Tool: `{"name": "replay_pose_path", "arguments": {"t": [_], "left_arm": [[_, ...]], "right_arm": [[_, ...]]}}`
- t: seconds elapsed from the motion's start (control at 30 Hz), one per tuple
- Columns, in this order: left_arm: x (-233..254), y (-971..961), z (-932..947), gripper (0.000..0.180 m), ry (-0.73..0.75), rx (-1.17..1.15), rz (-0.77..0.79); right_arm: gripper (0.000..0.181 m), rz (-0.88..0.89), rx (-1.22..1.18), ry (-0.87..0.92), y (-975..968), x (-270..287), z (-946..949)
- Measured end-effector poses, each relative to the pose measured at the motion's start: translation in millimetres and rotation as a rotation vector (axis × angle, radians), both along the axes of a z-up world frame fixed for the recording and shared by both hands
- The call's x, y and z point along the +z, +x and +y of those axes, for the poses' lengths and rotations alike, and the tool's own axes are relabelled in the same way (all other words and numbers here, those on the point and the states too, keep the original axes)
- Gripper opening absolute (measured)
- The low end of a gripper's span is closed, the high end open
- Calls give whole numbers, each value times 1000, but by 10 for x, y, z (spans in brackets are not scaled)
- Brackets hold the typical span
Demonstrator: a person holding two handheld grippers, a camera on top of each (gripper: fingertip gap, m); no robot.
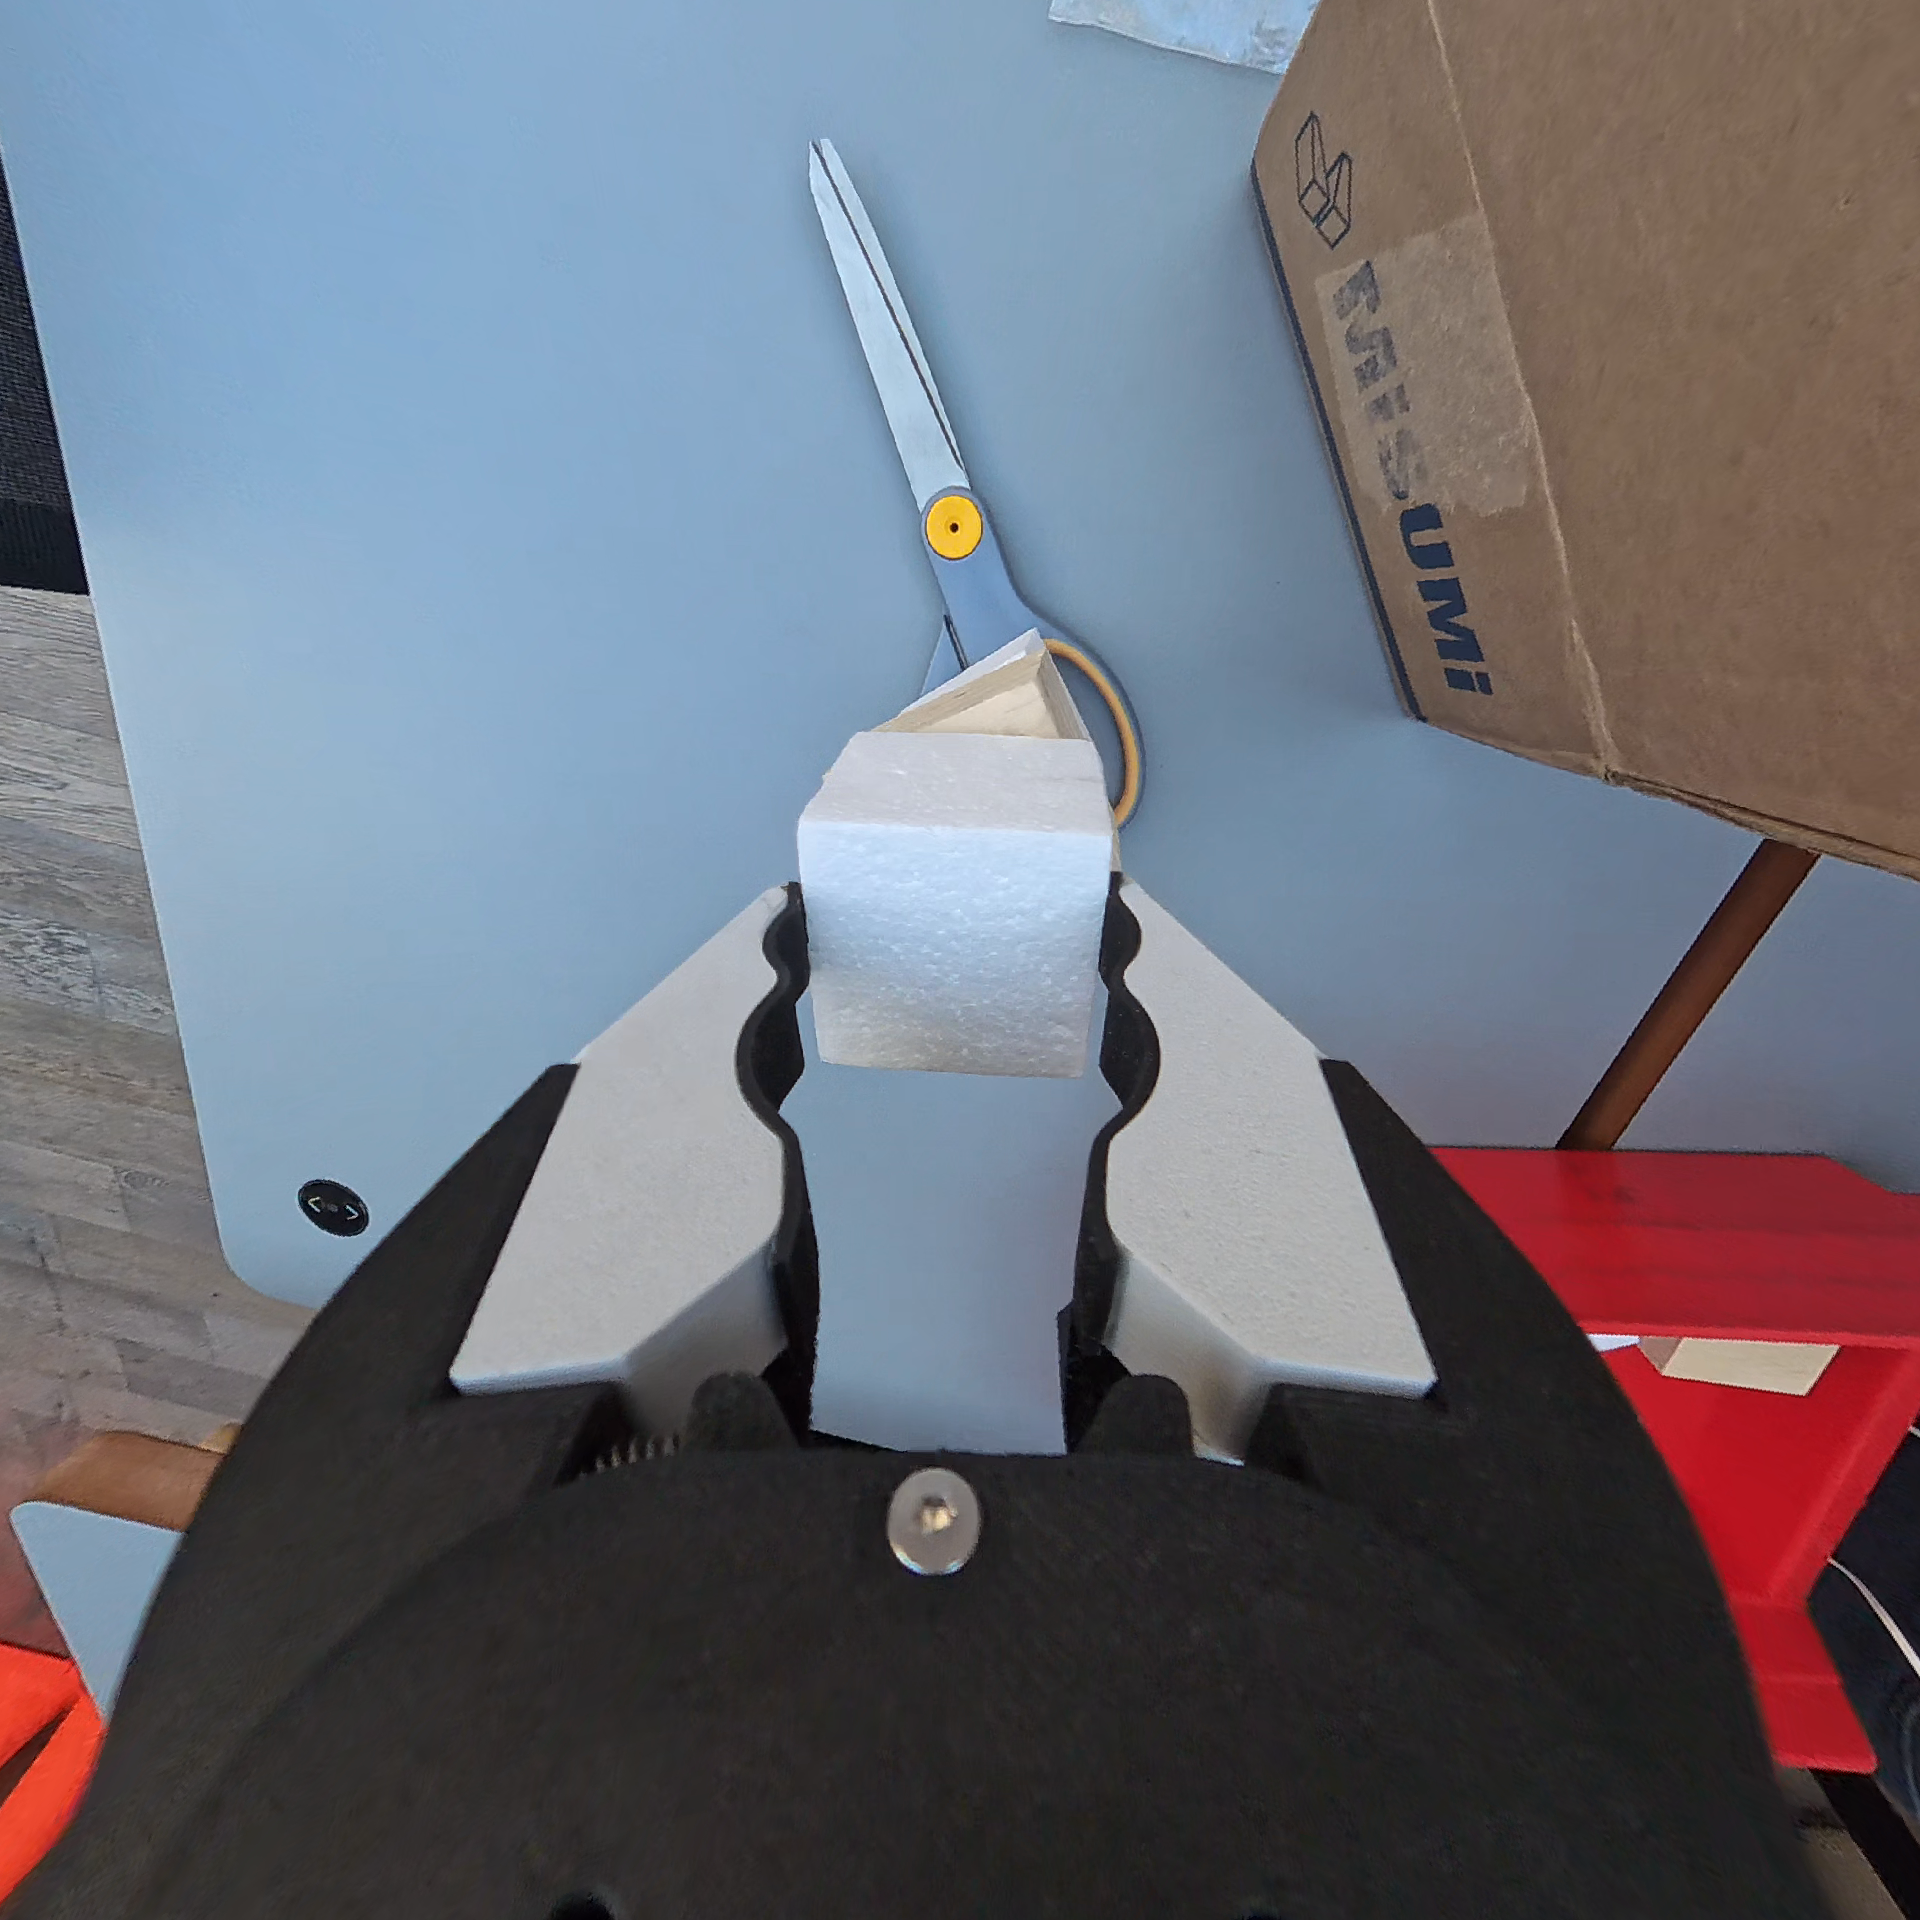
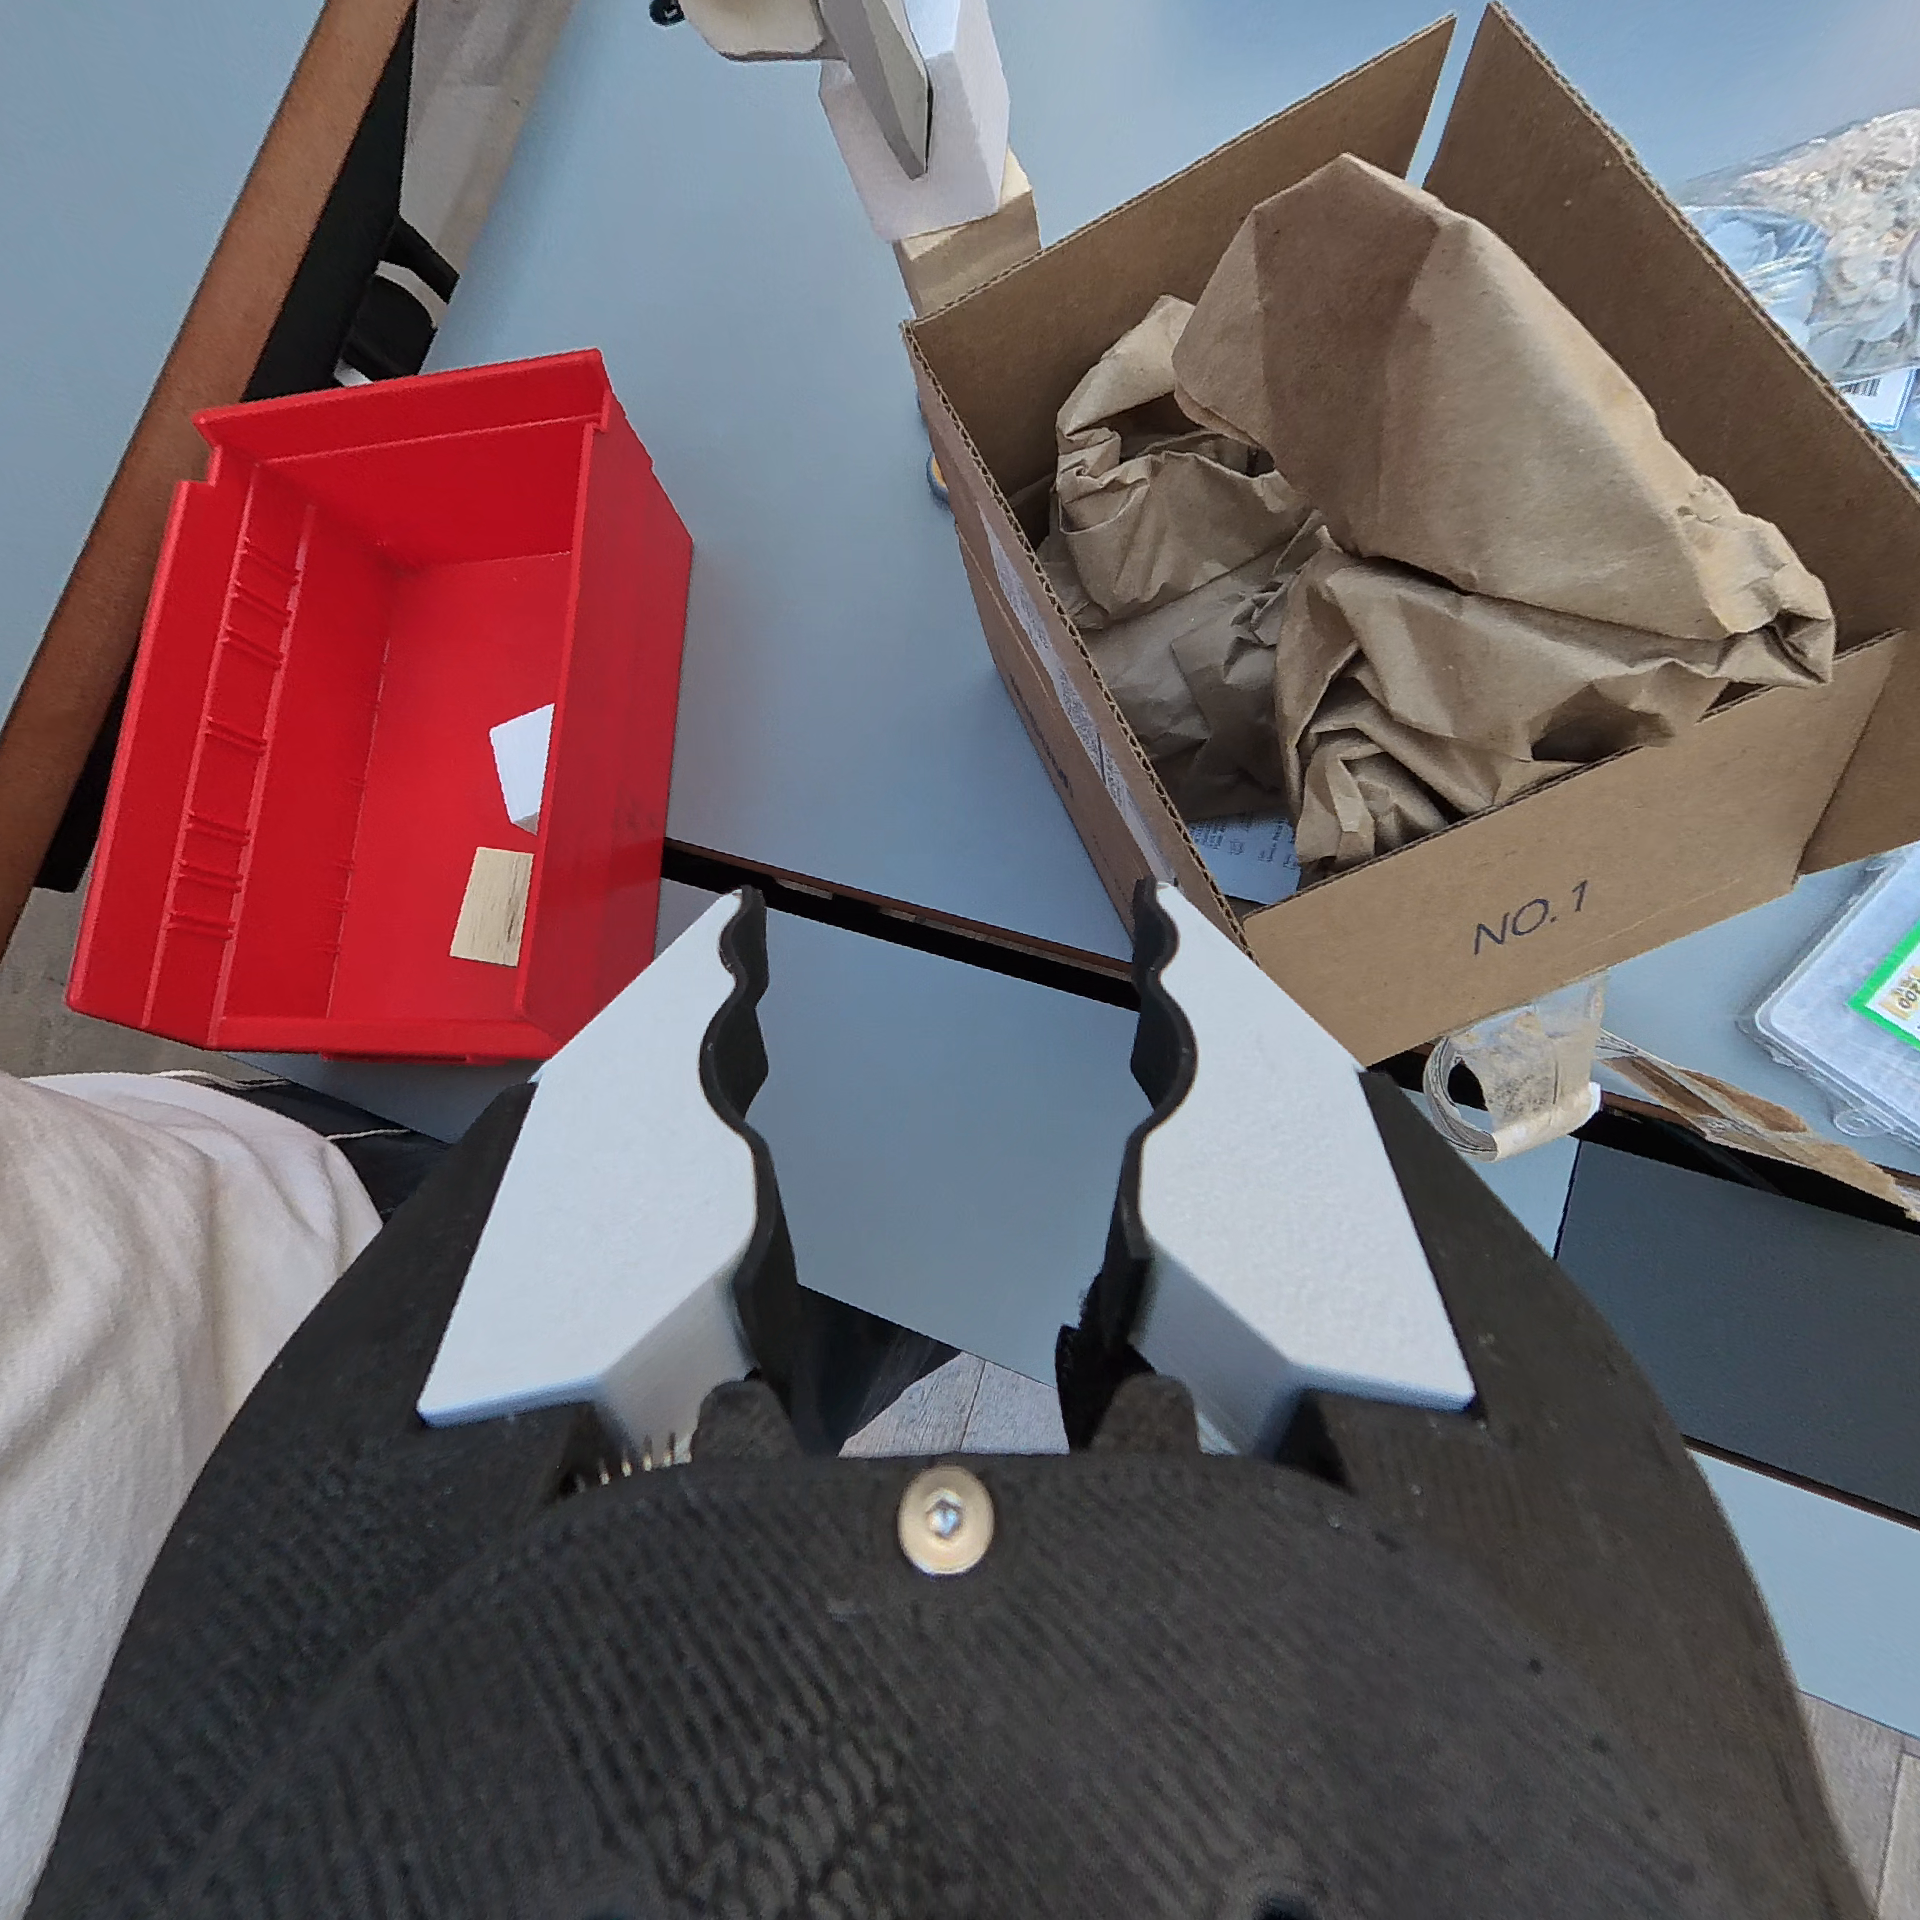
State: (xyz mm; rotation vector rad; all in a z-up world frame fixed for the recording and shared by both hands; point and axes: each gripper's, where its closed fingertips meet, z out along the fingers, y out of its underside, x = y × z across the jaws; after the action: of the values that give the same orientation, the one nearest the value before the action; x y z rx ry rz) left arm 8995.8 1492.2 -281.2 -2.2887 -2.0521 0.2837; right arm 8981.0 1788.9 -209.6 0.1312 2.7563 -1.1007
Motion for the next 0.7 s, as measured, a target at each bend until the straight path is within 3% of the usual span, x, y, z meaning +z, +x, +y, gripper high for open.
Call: {"name": "replay_pose_path", "arguments": {"t": [0.17,0.33,0.43,0.53,0.7], "left_arm": [[20,-8,10,71,42,24,-5],[249,27,-40,74,55,60,85],[556,176,-37,72,40,89,215],[817,505,87,71,32,117,354],[772,1398,524,73,14,75,427]], "right_arm": [[71,6,-1,20,-33,-55,8],[73,16,56,-51,117,46,-144],[74,-119,177,-117,599,84,-336],[73,-166,329,-62,1212,-145,-490],[67,53,813,9,2191,-715,-518]]}}
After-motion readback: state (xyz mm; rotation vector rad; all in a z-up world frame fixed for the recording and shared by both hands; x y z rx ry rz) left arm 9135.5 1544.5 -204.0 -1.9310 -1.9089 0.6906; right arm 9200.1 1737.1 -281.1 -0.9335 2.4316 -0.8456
